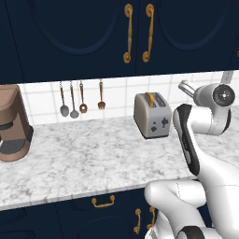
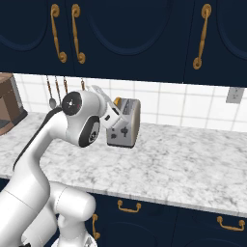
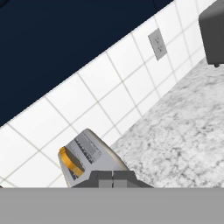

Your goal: Start the toaster. Once the lever pops up, take the bread to the plate on the dining counter.

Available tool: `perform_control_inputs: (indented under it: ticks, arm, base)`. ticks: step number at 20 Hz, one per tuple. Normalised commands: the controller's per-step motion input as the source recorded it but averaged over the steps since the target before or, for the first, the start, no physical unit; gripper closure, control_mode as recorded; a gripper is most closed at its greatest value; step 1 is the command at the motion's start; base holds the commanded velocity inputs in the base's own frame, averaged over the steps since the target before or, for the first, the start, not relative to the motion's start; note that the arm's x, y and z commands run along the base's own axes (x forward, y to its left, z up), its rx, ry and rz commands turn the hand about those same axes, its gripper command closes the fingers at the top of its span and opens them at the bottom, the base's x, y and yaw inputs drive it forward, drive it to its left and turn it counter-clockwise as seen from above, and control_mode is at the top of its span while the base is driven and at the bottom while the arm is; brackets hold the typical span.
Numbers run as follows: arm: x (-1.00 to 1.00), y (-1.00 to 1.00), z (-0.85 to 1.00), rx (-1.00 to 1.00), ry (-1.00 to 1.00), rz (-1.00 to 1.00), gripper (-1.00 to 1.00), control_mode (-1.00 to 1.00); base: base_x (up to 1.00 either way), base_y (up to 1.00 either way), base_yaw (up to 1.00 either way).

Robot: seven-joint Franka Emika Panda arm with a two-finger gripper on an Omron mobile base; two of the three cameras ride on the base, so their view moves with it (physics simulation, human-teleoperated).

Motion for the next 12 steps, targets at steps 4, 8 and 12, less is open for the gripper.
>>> perform_control_inputs:
  ticks: [4,8,12]
  arm:
    - [0.0,0.0,0.0,0.0,0.0,0.0,1.0,-1.0]
    - [0.0,0.0,0.0,0.0,0.0,0.0,1.0,-1.0]
    - [0.0,0.0,0.0,0.0,0.0,0.0,1.0,-1.0]
  base:
    - [0.0,0.0,0.0]
    - [0.0,0.0,0.0]
    - [0.0,0.0,0.0]
